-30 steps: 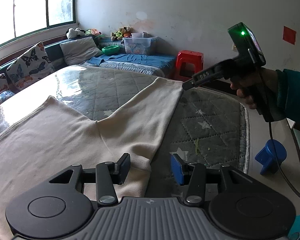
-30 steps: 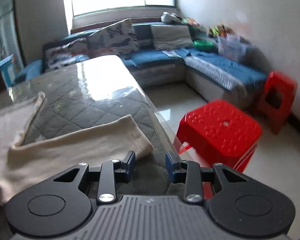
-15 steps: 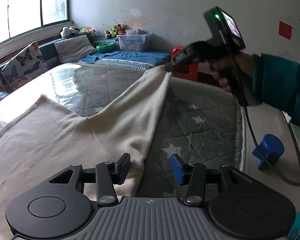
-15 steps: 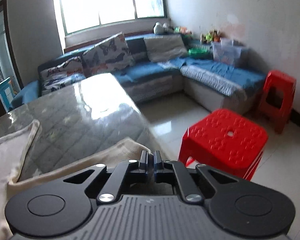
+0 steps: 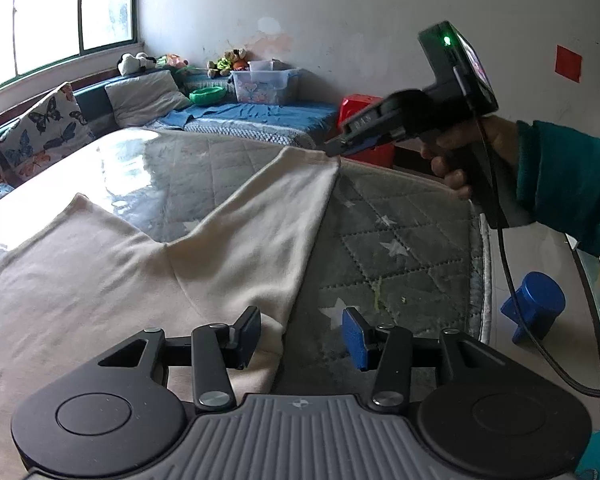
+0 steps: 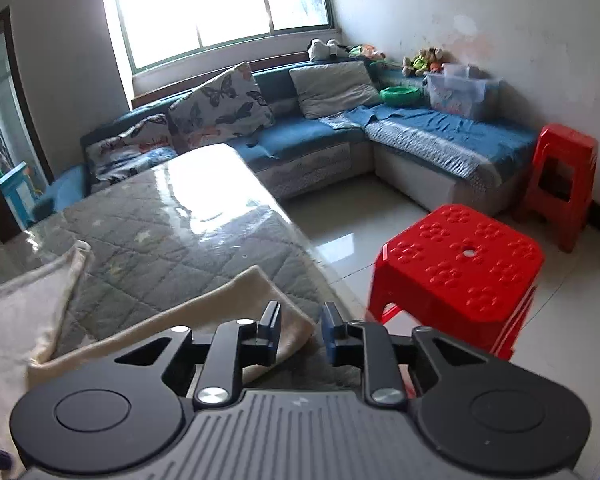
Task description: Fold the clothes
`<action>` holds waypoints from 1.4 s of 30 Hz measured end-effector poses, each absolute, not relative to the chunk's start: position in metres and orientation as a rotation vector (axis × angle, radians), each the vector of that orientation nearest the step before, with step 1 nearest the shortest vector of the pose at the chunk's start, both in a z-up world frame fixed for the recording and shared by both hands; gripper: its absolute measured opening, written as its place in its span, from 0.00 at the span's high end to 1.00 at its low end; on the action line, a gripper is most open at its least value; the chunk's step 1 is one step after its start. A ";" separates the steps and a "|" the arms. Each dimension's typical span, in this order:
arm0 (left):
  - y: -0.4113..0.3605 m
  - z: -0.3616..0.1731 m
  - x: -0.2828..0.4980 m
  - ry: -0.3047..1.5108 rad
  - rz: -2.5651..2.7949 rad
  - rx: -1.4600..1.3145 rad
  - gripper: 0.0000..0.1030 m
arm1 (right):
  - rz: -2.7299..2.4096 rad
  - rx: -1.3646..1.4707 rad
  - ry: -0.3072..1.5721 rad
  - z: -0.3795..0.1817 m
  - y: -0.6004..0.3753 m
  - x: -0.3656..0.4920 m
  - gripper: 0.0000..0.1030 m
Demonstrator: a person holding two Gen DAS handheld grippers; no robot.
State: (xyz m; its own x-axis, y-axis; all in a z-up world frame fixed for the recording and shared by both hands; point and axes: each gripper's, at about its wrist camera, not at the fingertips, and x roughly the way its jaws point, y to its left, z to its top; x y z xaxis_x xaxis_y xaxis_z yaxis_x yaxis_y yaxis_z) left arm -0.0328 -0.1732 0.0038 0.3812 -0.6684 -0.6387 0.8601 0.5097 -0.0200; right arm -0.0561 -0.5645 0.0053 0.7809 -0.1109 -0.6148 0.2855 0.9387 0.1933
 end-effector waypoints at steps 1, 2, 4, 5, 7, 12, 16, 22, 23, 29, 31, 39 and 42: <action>-0.175 0.002 -0.033 0.643 -1.004 0.344 0.53 | -0.210 0.291 0.646 0.004 -0.565 -0.055 0.73; -0.176 0.001 -0.035 0.645 -1.004 0.348 0.53 | -0.209 0.292 0.654 0.002 -0.564 -0.052 0.70; -0.177 0.001 -0.037 0.644 -1.004 0.343 0.52 | -0.228 0.278 0.669 -0.004 -0.562 -0.047 0.69; -0.177 0.001 -0.037 0.647 -1.011 0.335 0.51 | -0.232 0.271 0.666 -0.007 -0.561 -0.045 0.70; -0.177 0.001 -0.039 0.649 -1.020 0.325 0.50 | -0.238 0.254 0.660 -0.009 -0.558 -0.044 0.85; -0.171 0.009 -0.045 0.633 -1.022 0.310 0.50 | -0.240 0.301 0.646 -0.007 -0.565 -0.043 0.95; -0.155 0.022 -0.045 0.584 -0.975 0.286 0.48 | -0.232 0.332 0.609 0.003 -0.568 -0.048 0.96; -0.140 0.016 -0.020 0.644 -0.839 0.216 0.48 | -0.184 0.341 0.540 0.031 -0.560 -0.057 0.96; -0.139 0.014 -0.018 0.650 -0.833 0.215 0.48 | -0.171 0.335 0.526 0.037 -0.557 -0.059 0.96; -0.137 0.007 -0.019 0.674 -0.866 0.205 0.47 | -0.051 0.275 0.438 0.088 -0.522 -0.065 0.96; -0.132 0.008 -0.021 0.666 -0.863 0.195 0.45 | 0.001 0.251 0.416 0.104 -0.505 -0.066 0.96; -0.076 0.019 -0.026 0.632 -0.747 0.117 0.40 | 0.262 0.108 0.368 0.149 -0.410 -0.067 0.96; -0.051 0.019 -0.029 0.634 -0.681 0.081 0.40 | 0.358 0.071 0.385 0.150 -0.373 -0.063 0.96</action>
State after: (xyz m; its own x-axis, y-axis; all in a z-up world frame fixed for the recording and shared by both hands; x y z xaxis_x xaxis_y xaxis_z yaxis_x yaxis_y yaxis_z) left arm -0.0293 -0.0505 0.0185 0.5976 -0.5624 -0.5715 0.6100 0.7814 -0.1311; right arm -0.0627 -0.3732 0.1498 0.8650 0.3552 -0.3545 -0.3284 0.9348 0.1354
